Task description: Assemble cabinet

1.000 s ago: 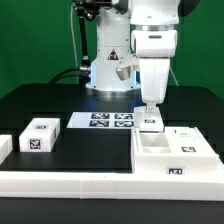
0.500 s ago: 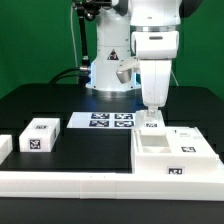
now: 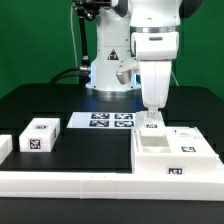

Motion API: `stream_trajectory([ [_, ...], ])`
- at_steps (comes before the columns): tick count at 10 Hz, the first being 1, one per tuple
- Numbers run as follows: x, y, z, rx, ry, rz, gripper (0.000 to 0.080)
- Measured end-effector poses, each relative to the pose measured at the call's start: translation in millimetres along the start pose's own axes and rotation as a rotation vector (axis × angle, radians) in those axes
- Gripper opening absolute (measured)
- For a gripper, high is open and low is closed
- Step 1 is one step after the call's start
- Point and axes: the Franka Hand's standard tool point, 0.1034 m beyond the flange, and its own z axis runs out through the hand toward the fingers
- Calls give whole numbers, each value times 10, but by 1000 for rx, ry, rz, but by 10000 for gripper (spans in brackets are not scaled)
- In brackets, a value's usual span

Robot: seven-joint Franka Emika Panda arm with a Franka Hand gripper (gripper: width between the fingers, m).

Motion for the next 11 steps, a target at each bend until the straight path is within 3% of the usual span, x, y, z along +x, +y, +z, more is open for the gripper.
stream_trajectory([
  [5,31,691,-61,57,3,-3,61],
  [11,3,744,-34,57,9,-20,61],
])
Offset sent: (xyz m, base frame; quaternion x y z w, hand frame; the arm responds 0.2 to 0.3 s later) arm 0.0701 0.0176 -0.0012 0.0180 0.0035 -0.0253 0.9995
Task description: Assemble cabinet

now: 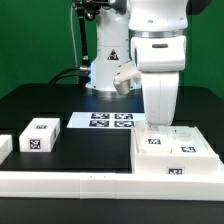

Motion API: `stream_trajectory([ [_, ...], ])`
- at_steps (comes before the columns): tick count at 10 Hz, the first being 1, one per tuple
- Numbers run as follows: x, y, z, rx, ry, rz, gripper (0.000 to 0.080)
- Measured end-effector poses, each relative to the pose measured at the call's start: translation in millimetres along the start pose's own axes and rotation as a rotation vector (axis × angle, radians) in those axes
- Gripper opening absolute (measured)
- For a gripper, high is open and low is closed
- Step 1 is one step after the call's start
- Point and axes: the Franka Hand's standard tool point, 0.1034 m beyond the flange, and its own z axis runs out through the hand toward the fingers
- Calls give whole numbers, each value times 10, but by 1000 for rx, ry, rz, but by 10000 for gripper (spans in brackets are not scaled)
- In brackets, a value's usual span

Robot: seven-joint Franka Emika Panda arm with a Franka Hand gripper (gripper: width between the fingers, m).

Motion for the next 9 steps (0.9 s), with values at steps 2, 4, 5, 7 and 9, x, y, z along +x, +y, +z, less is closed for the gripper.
stream_trajectory([
  [2,22,208,-31,-19,12,-3,61],
  [4,29,270,-17,14,9,-6,61],
  [5,28,269,-15,18,8,-6,61],
  [7,26,269,-17,18,8,-9,61],
  [9,24,267,-12,19,8,-8,159],
])
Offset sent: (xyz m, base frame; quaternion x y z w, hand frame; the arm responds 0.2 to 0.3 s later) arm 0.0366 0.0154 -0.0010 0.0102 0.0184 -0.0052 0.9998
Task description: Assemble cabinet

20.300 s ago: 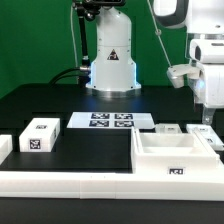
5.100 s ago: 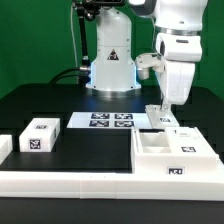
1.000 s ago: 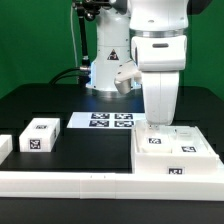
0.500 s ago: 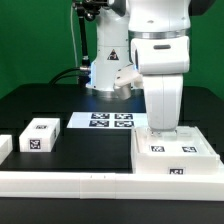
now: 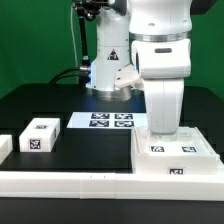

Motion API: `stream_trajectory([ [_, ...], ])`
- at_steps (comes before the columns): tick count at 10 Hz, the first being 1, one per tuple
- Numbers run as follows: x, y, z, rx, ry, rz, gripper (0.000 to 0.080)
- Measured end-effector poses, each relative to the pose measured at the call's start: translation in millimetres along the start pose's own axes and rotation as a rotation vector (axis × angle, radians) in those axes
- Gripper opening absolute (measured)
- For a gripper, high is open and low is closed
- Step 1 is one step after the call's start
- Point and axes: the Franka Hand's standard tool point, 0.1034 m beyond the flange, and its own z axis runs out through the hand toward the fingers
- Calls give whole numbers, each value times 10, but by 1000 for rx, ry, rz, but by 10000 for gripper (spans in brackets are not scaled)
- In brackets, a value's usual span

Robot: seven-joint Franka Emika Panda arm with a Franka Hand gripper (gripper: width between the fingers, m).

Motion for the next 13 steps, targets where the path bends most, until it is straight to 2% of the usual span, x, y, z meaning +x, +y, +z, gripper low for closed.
stream_trajectory([
  [1,0,1,-3,0,0,1,294],
  [2,13,10,-71,-11,-3,18,294],
  [3,19,-30,-173,-22,-10,18,476],
  [4,12,-130,-219,-21,-19,28,590],
  [5,-1,-209,-208,-22,-20,30,590],
  [6,-3,-205,-198,-20,-20,30,636],
  [10,-2,-222,-184,-21,-19,39,649],
  [11,2,-357,-185,-50,-18,76,649],
  [13,-14,-680,-118,-76,-18,96,649],
])
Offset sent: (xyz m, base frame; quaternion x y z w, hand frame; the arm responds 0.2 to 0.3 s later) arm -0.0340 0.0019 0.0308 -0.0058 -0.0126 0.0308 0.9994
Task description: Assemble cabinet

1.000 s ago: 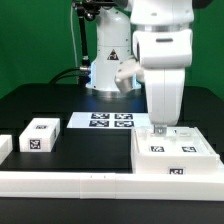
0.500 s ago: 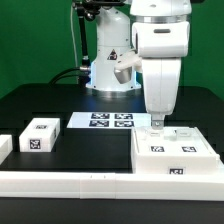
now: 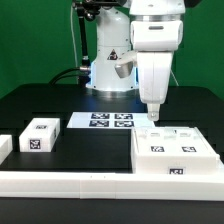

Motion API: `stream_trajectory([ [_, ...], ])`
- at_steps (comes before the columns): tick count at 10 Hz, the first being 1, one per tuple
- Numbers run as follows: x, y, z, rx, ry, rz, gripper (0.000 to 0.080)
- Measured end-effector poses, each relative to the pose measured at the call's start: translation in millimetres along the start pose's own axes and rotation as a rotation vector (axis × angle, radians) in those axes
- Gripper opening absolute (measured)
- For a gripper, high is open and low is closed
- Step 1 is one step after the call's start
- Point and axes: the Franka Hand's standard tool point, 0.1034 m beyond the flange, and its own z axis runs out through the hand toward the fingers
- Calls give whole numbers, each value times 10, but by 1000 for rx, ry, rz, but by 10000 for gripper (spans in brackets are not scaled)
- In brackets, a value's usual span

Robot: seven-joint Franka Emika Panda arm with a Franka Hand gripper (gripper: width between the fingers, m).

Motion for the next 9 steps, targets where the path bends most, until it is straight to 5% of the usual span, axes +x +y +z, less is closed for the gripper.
stream_trajectory([
  [6,-5,-96,0,-14,2,228,649],
  [9,260,-154,12,-67,53,559,649],
])
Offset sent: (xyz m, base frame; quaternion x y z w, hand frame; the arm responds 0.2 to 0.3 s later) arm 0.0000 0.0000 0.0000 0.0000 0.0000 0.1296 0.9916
